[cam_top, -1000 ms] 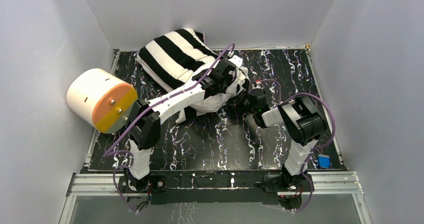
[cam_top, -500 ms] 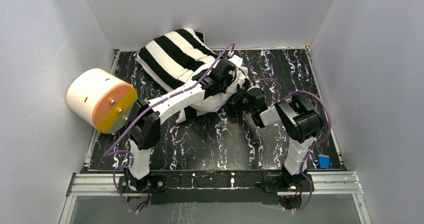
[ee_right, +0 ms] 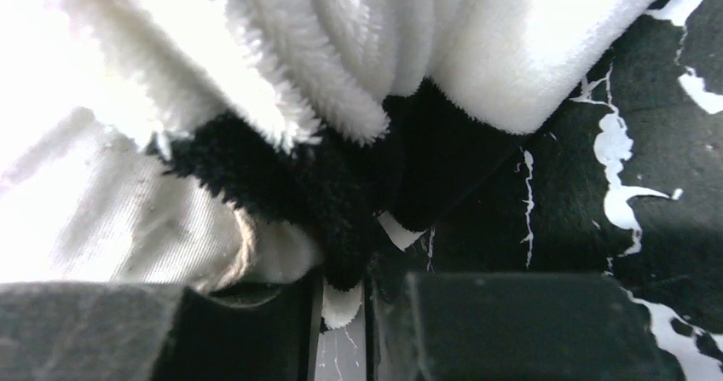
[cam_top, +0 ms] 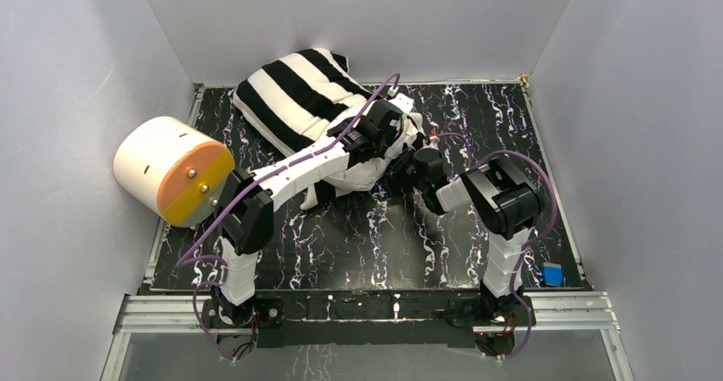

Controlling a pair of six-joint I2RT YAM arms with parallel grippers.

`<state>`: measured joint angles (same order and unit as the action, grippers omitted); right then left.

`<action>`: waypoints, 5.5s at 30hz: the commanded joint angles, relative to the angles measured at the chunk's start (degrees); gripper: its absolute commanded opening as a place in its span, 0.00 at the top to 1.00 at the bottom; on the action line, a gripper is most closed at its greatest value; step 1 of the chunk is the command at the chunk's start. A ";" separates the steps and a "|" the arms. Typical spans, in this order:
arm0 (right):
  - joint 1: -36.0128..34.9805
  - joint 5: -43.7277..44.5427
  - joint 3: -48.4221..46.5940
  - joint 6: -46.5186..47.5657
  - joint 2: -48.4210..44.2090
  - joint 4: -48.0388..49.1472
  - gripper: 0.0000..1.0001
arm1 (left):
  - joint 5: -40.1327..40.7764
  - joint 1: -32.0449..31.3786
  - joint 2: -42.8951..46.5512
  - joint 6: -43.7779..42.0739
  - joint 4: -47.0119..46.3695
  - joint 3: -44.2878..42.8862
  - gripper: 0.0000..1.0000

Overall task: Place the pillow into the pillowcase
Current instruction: Stuff the pillow into the pillowcase.

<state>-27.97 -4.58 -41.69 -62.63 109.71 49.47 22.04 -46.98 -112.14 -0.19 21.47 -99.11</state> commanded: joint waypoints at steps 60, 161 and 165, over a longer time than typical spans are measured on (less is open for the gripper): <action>6.35 -37.75 -4.29 20.01 -25.76 -6.47 1.00 | -23.17 3.44 37.55 -6.65 -9.17 32.32 0.32; 11.27 8.99 15.48 -11.43 -24.40 -14.89 0.65 | -39.53 16.04 -24.47 15.84 -37.96 22.82 0.65; 11.13 8.44 15.25 -11.74 -22.41 -13.77 0.66 | -39.40 16.04 -24.53 15.66 -37.65 22.46 0.65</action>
<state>-16.53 3.01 -25.41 -73.56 85.65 31.75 -27.73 -36.42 -127.68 18.39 -36.45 -81.41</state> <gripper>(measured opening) 0.344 0.346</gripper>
